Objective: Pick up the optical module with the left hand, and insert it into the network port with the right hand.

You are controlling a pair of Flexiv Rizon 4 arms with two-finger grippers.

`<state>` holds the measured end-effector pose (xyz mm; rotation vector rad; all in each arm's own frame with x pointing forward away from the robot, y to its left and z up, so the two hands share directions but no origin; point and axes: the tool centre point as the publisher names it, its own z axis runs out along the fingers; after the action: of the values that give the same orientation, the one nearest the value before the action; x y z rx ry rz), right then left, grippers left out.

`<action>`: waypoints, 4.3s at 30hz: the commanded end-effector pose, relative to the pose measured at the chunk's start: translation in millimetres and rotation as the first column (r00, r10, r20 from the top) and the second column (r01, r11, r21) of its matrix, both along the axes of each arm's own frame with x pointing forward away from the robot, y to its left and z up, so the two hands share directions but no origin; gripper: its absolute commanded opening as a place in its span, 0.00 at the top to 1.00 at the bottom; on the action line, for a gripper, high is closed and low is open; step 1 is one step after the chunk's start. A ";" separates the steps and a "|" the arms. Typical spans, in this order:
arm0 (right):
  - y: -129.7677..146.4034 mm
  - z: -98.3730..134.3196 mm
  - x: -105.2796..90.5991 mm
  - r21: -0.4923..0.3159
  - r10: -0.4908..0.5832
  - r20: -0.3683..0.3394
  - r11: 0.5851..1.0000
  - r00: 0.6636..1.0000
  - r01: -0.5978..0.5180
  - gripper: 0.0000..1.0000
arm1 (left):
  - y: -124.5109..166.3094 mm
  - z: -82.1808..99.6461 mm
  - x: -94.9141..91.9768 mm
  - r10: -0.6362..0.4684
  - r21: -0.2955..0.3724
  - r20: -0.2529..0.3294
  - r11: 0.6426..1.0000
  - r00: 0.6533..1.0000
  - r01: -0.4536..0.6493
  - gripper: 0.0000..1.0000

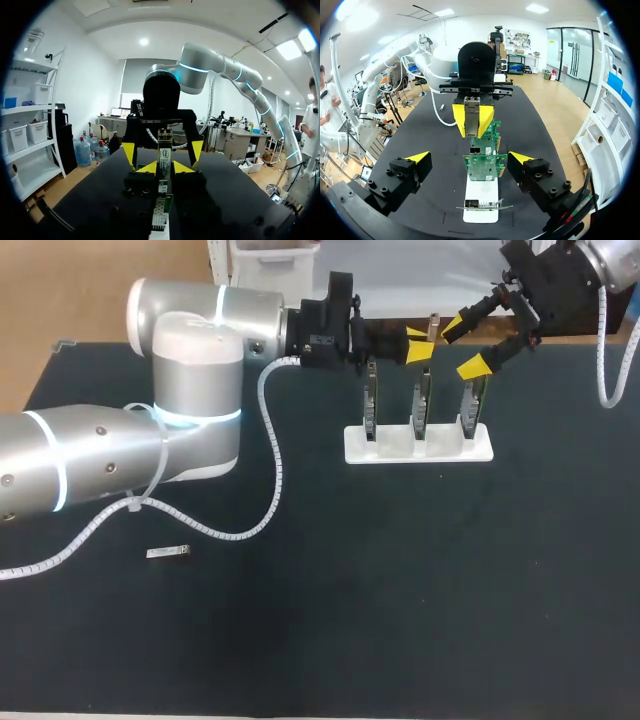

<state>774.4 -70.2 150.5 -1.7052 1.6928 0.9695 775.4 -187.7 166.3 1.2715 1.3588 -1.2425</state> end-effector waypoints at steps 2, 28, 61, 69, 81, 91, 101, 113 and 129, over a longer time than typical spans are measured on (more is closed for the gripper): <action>0.1 0.2 -1.3 -0.001 -0.003 0.002 1.000 1.000 0.003 0.00 | -0.1 -0.3 -3.1 0.000 0.001 -0.009 1.000 1.000 0.000 1.00; 0.1 0.2 -1.3 -0.001 -0.003 0.002 1.000 1.000 0.003 0.00 | -1.1 -7.1 -1.8 0.003 -0.003 -0.027 1.000 1.000 -0.003 1.00; 1.1 30.0 -1.4 0.051 -0.060 0.008 0.997 0.998 0.059 0.00 | -1.7 -7.8 -2.2 0.001 0.001 -0.026 1.000 1.000 -0.001 1.00; 9.5 41.8 -3.3 0.083 -0.020 0.016 0.996 1.000 0.019 0.00 | -1.7 -7.8 -2.2 0.001 0.001 -0.026 1.000 1.000 -0.001 1.00; 21.4 40.5 -4.0 0.075 0.007 -0.002 0.997 1.000 -0.007 0.00 | -1.7 -7.8 -2.2 0.001 0.001 -0.026 1.000 1.000 -0.001 1.00; 27.9 42.1 -0.5 0.065 0.000 -0.003 0.998 1.000 0.000 0.00 | -1.7 -7.8 -2.2 0.001 0.001 -0.026 1.000 1.000 -0.001 1.00; 32.8 41.4 -3.0 0.056 -0.014 -0.012 0.998 1.000 0.015 0.00 | -1.7 -7.8 -2.2 0.001 0.001 -0.026 1.000 1.000 -0.001 1.00; 35.4 41.4 -6.0 0.040 -0.024 0.001 0.999 1.000 0.024 0.00 | -1.7 -7.8 -2.2 0.001 0.001 -0.026 1.000 1.000 -0.001 1.00; 35.8 41.0 -6.2 0.039 -0.043 0.000 0.998 0.999 0.043 1.00 | -1.7 -7.8 -2.2 0.001 0.001 -0.026 1.000 1.000 -0.001 1.00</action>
<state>771.5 -34.8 191.0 -1.6409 1.6889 0.9852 772.6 -188.9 158.3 1.2581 1.3767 -1.2621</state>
